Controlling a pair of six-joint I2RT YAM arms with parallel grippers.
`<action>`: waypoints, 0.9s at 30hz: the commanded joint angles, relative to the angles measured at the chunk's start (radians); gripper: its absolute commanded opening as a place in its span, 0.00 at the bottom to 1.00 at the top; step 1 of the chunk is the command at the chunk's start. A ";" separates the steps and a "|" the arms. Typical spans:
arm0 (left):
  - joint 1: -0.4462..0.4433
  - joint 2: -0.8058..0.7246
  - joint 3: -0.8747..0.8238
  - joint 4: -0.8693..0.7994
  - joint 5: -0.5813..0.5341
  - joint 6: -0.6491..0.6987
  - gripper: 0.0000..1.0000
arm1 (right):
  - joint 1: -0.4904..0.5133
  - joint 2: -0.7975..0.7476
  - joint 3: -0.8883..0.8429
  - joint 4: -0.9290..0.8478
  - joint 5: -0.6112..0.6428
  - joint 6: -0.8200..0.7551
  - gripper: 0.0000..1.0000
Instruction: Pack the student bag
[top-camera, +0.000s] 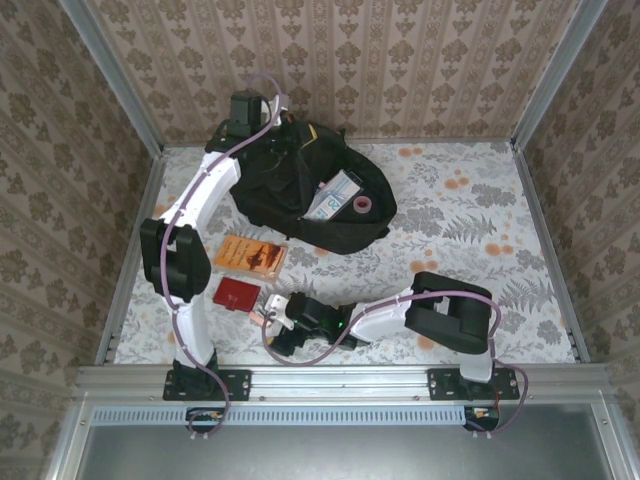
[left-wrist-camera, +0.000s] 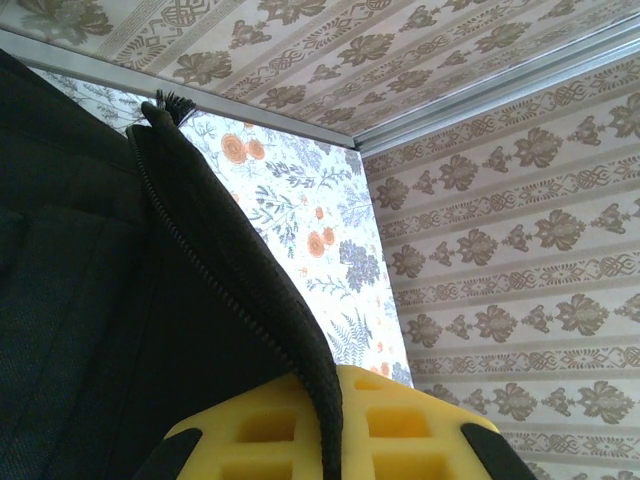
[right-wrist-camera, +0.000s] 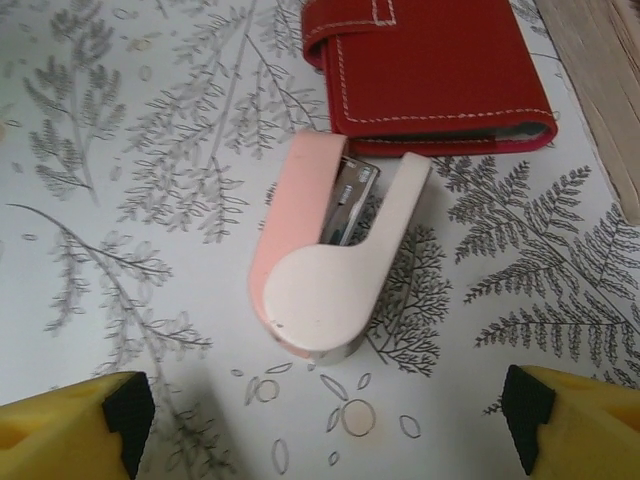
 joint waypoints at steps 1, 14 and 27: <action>0.010 -0.059 -0.011 0.064 0.025 -0.020 0.00 | 0.004 0.044 -0.018 0.090 0.069 0.017 0.90; 0.011 -0.052 -0.015 0.066 0.027 -0.019 0.00 | 0.002 0.167 0.101 0.097 0.051 0.037 0.78; 0.016 -0.045 -0.017 0.066 0.026 -0.022 0.00 | -0.028 0.184 0.126 0.098 0.030 0.078 0.52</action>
